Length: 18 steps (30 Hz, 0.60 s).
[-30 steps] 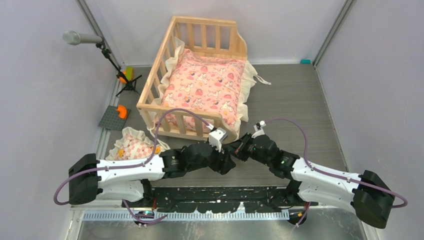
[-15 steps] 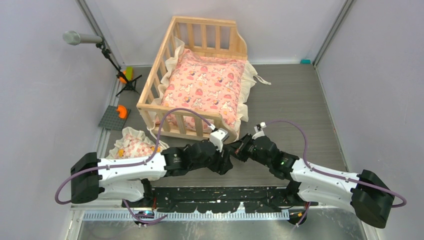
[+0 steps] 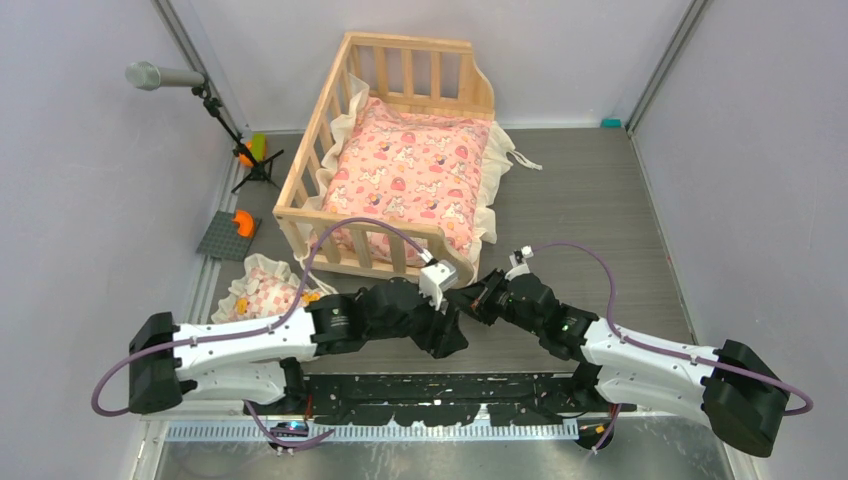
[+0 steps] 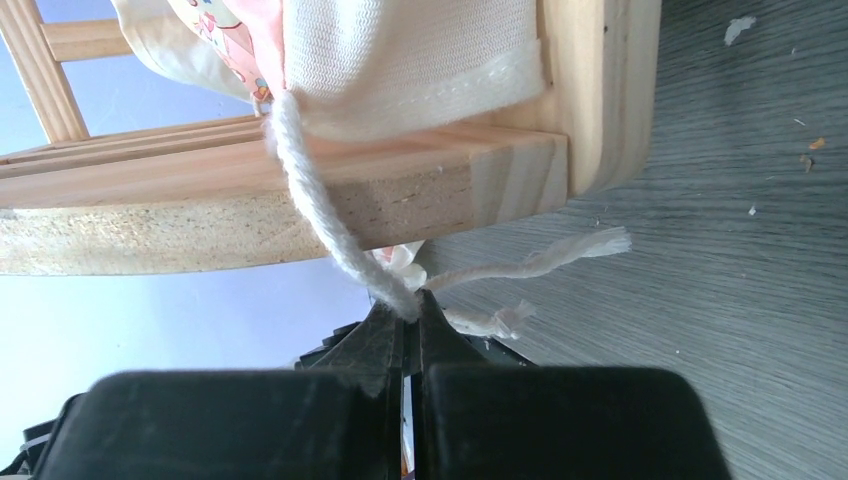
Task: Set up the pet bed
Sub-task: Cross the ropes on the bed frame.
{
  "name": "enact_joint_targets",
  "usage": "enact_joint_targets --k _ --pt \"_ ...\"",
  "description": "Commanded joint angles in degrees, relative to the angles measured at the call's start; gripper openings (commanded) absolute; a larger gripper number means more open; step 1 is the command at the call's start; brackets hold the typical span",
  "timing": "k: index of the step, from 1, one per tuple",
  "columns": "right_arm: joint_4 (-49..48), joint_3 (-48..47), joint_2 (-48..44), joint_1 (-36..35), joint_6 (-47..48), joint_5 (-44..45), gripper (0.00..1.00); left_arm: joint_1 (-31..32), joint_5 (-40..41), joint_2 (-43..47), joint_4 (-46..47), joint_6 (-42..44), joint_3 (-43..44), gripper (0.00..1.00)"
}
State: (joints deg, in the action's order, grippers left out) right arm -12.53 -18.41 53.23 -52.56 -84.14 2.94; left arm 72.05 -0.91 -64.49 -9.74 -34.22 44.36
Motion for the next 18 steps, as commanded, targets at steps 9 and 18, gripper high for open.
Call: enact_joint_targets --k 9,18 --pt "-3.5 -0.5 -0.3 -0.1 -0.8 0.4 0.00 0.3 17.3 18.9 2.7 2.0 -15.9 0.59" --pt "-4.6 -1.0 0.8 -0.1 -1.4 -0.2 0.00 0.3 23.3 12.0 25.5 7.3 -25.1 0.61"
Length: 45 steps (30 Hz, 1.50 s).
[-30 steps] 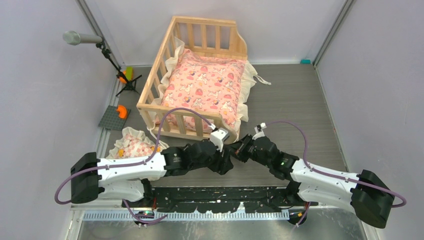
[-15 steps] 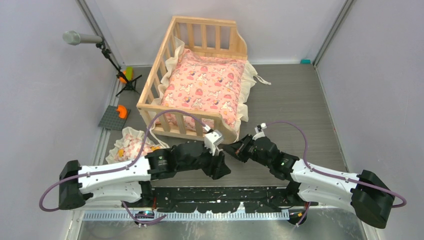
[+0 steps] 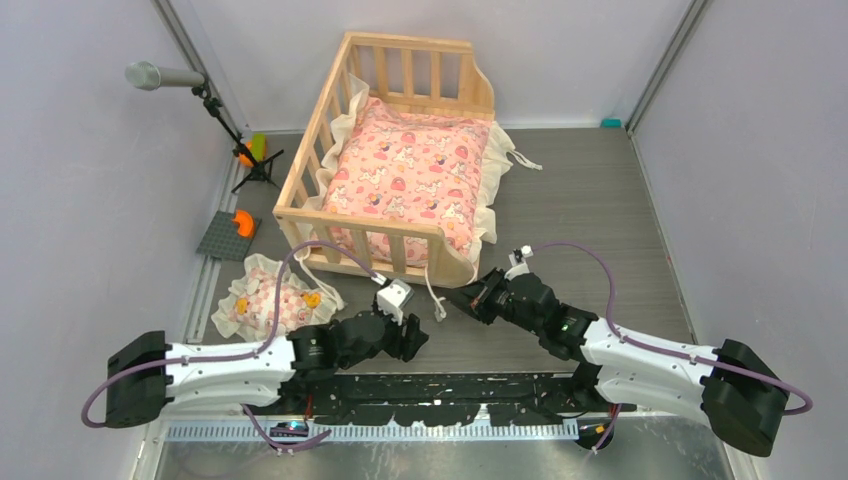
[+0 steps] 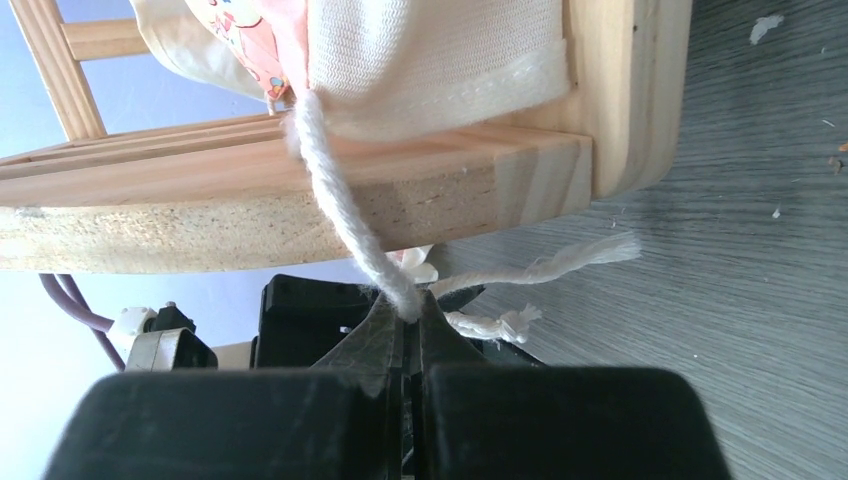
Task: Set up the pet bed
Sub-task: Cross the ropes on the bed frame.
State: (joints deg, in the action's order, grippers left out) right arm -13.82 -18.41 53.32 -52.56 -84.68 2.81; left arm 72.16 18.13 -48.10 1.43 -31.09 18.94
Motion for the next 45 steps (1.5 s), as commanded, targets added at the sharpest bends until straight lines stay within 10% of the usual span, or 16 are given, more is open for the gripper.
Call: enact_joint_targets --k 1,12,45 --pt "-3.4 -1.0 0.9 -0.1 -0.9 -0.2 0.00 0.2 4.9 -6.1 15.2 4.8 0.6 0.61" --pt "-3.5 -1.2 1.1 0.1 -1.2 -0.6 0.00 0.2 11.1 -19.7 32.2 7.0 -1.3 0.62" --pt "-4.2 -0.7 0.9 0.1 -2.1 -2.0 0.00 0.2 18.2 -30.0 42.6 8.6 1.3 0.51"
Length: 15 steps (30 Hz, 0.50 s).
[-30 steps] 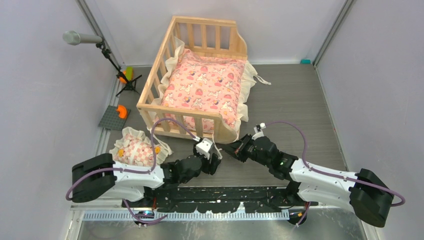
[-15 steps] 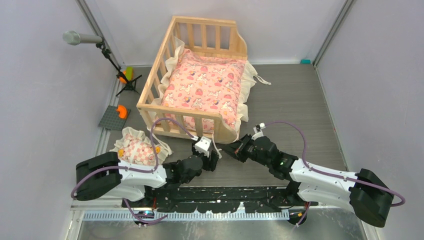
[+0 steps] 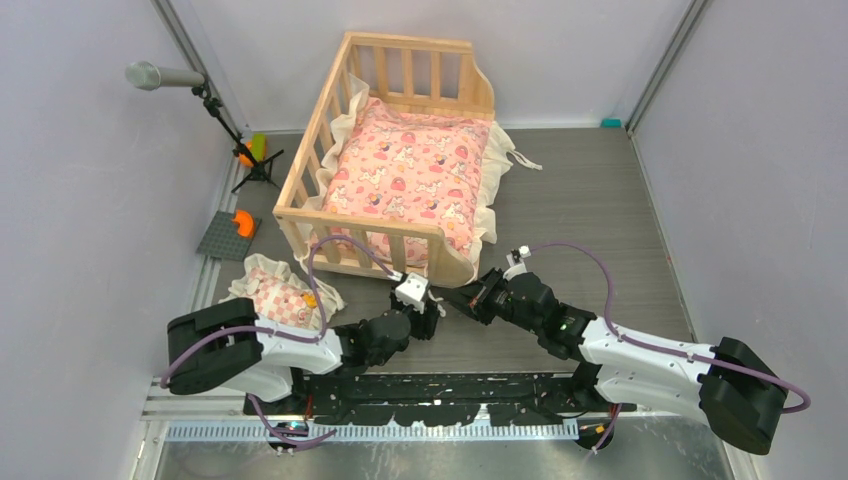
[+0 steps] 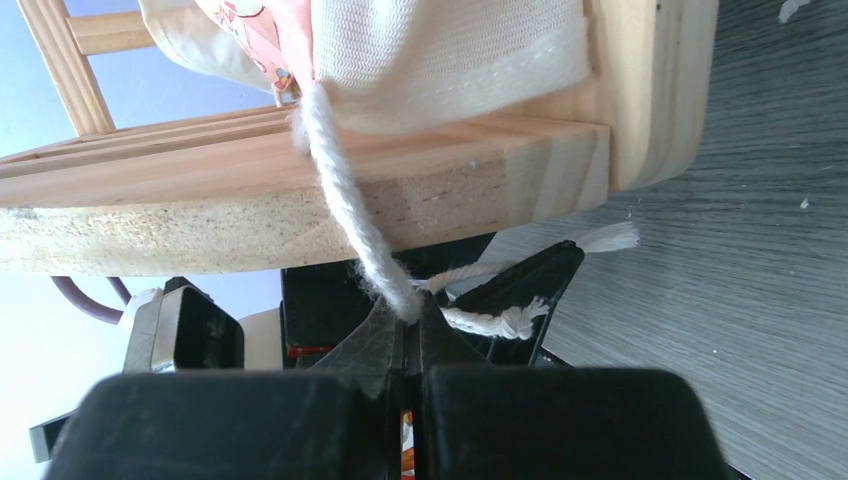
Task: Set up the pet bed
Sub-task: Cross the ropes on the bed frame.
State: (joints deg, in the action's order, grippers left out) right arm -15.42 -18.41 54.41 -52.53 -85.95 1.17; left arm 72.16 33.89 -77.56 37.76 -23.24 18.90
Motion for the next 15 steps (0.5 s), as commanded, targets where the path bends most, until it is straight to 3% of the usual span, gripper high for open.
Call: enact_joint_targets --k 1,7,12,15 --pt "-2.7 -0.6 -0.2 0.1 -0.9 -0.4 0.00 0.2 2.3 -0.7 6.8 0.7 1.3 0.46" --pt "-2.8 -0.4 -0.5 0.1 -0.8 -0.4 0.00 0.2 -0.2 -0.6 7.5 1.3 1.4 0.09" --pt "0.5 -0.7 -2.3 0.1 0.9 1.1 0.00 0.2 -1.1 4.3 -5.4 1.0 3.0 0.01" --pt "6.4 -1.5 -5.5 0.1 3.9 4.0 0.16 0.2 -1.6 8.5 -14.5 1.3 4.8 0.00"
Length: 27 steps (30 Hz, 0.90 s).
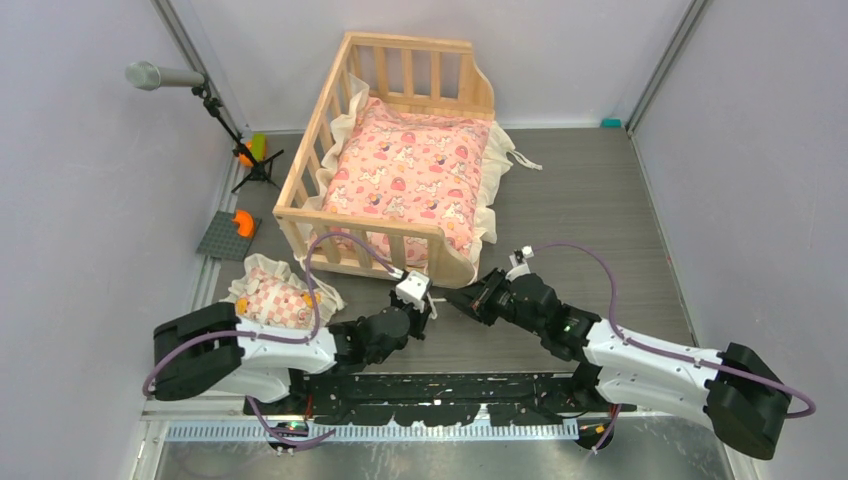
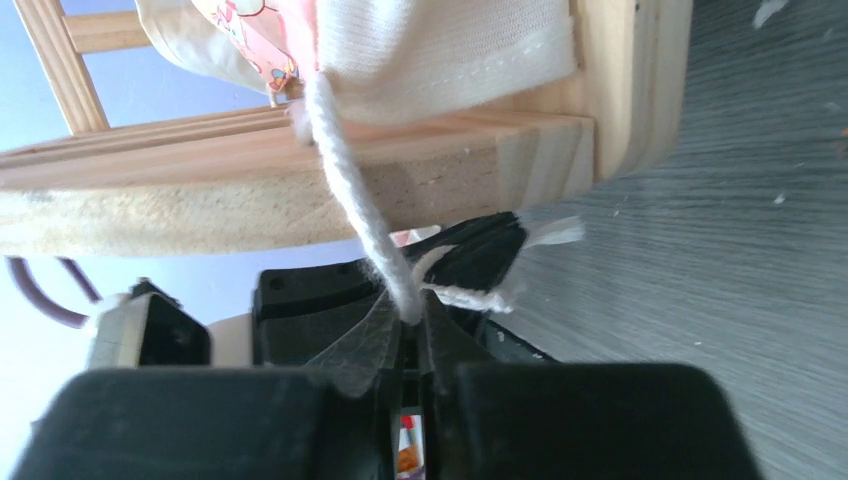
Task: Set up the pet bed
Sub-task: Cross the ropes on the bed frame.
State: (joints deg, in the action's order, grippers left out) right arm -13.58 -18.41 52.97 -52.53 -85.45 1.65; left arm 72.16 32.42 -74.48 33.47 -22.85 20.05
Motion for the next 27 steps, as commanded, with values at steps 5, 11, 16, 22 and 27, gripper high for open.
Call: enact_joint_targets --k 5,11,16,22,27 --pt "10.8 -2.5 -9.3 0.1 8.9 6.4 0.42 0.2 -0.1 8.9 -24.9 1.4 8.1 0.00" --pt "15.1 -2.9 -12.5 0.2 15.1 6.6 0.47 0.1 -6.0 4.9 -44.0 2.4 18.5 0.00" --pt "6.4 -0.6 -12.5 0.2 22.7 0.1 0.39 0.1 -9.8 1.4 -50.5 1.7 23.7 0.00" --pt "-1.8 3.0 -11.8 0.1 30.8 -7.4 0.33 -1.6 -11.3 1.8 -50.4 0.3 24.9 0.00" --pt "-8.6 5.9 -10.5 -0.2 36.3 -8.5 0.40 -2.7 -13.4 2.7 -49.0 -0.5 24.8 0.00"
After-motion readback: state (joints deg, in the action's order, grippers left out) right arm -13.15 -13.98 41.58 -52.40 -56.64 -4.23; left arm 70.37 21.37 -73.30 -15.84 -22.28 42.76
